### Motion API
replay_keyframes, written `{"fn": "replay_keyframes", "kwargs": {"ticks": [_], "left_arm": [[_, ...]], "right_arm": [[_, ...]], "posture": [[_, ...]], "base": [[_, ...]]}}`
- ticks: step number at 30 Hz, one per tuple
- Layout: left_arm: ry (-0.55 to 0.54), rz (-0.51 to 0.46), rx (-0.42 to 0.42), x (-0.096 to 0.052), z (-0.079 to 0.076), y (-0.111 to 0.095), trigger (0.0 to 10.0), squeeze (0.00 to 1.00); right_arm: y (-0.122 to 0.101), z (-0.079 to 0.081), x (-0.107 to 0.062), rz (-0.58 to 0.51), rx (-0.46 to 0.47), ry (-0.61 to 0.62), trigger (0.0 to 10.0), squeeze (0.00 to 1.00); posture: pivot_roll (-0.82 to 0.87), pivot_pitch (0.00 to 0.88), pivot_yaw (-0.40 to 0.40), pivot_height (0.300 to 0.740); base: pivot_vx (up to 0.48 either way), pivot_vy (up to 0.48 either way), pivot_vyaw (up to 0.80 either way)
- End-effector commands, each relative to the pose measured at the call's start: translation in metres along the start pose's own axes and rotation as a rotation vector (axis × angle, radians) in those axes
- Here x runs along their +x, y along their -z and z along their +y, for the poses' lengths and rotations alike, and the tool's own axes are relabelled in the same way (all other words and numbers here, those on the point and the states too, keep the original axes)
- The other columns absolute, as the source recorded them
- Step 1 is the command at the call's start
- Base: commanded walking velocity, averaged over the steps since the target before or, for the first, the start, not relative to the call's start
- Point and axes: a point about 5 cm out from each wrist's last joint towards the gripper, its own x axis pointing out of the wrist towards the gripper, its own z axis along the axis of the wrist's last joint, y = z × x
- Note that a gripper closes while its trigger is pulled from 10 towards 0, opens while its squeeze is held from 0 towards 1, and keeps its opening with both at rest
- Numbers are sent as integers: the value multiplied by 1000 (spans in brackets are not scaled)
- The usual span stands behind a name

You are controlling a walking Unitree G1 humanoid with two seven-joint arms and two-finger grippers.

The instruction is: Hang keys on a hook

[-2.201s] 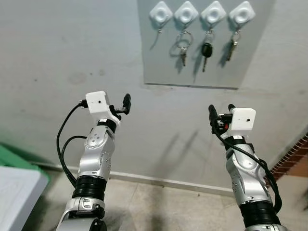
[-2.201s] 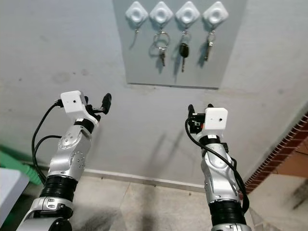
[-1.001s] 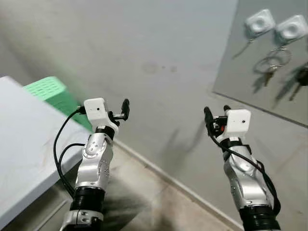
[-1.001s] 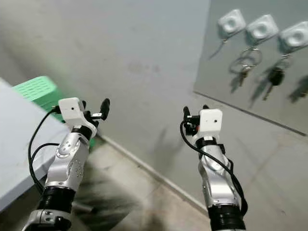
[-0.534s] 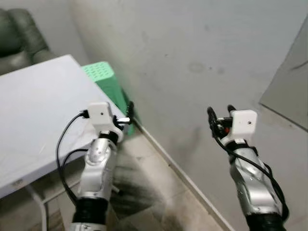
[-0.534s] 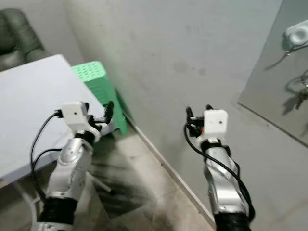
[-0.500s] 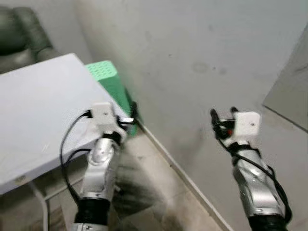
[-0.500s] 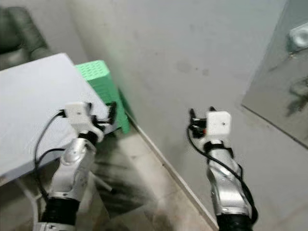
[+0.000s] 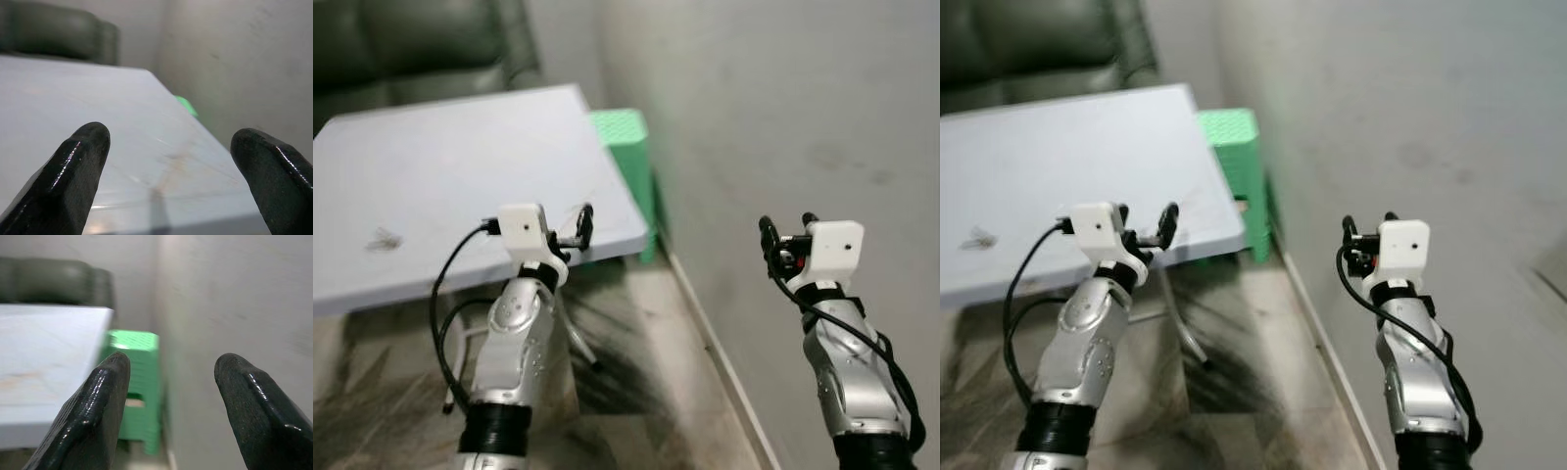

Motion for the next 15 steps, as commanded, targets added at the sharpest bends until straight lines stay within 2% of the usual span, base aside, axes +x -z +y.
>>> {"fn": "replay_keyframes", "kwargs": {"ticks": [1, 12, 15], "left_arm": [[13, -1, -11, 1, -8, -1, 10000, 0], [-6, 9, -24, 2, -5, -2, 10000, 0], [-6, 9, -31, 2, -6, -2, 10000, 0]], "right_arm": [[-2, -7, -1, 0, -8, 18, 10000, 0], [-4, -7, 0, -3, -7, 12, 10000, 0], [-5, -6, -1, -11, 36, 13, 10000, 0]], "posture": [[-15, 11, -23, 740], [-15, 15, -22, 740], [-17, 16, -22, 740]], "base": [[0, 0, 794], [0, 0, 776], [0, 0, 213]]}}
